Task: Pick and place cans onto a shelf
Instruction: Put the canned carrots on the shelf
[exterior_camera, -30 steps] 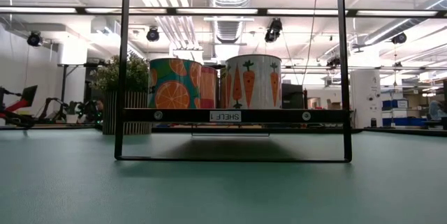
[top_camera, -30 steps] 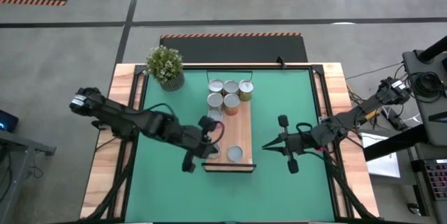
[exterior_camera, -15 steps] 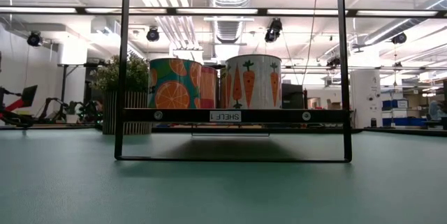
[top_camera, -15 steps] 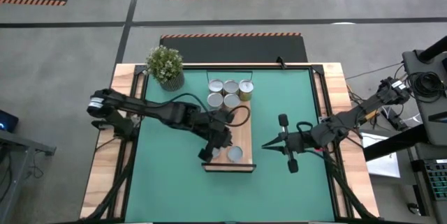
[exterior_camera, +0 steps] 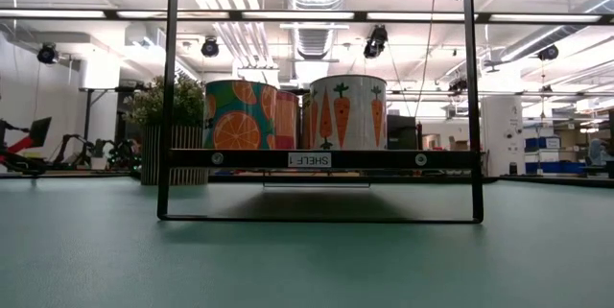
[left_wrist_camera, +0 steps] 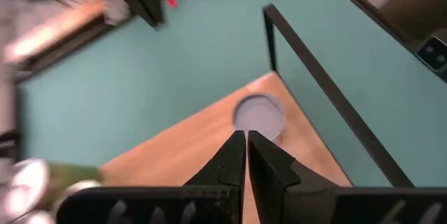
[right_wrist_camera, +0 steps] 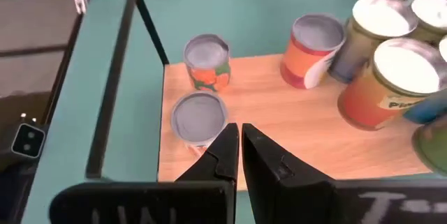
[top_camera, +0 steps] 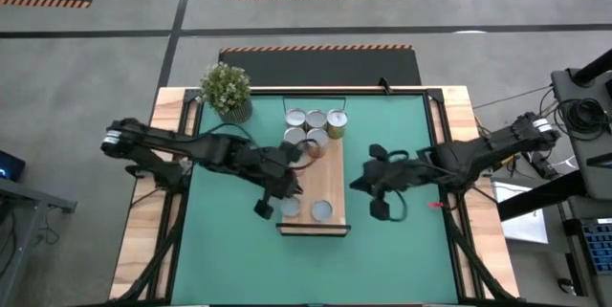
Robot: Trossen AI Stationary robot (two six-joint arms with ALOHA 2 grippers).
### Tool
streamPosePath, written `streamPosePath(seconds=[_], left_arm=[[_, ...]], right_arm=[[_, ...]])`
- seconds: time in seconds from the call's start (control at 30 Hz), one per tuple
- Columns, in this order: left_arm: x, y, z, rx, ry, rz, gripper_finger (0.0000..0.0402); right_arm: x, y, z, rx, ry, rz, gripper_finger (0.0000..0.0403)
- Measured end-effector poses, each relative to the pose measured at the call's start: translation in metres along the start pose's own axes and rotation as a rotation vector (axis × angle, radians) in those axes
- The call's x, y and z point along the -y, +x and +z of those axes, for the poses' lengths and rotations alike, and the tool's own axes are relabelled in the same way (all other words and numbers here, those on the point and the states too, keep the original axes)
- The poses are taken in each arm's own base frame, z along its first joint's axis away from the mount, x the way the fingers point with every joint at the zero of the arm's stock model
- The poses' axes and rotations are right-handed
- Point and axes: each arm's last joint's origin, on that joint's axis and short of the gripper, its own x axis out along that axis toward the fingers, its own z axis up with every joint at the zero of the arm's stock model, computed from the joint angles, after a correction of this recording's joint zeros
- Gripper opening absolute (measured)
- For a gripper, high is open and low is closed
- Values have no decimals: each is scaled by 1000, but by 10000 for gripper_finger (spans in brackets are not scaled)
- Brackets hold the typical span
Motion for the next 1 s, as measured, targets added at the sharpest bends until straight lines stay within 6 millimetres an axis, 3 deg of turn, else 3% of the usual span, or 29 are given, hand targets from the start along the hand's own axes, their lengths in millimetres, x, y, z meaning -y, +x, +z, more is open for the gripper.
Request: streamPosePath(seconds=[0.17, 0.5, 0.8, 1.0], left_arm=[[19, -27, -10, 51, -44, 138, 0], [53, -43, -55, 205, -71, 326, 0], [55, -66, -77, 292, -79, 349, 0], [57, -70, -83, 297, -94, 339, 0]], right_arm=[[7, 18, 30, -110, 26, 16, 9], [1, 58, 73, -223, 76, 131, 9], [-5, 92, 81, -397, 244, 88, 9], [-7, 107, 80, -458, 387, 34, 9]])
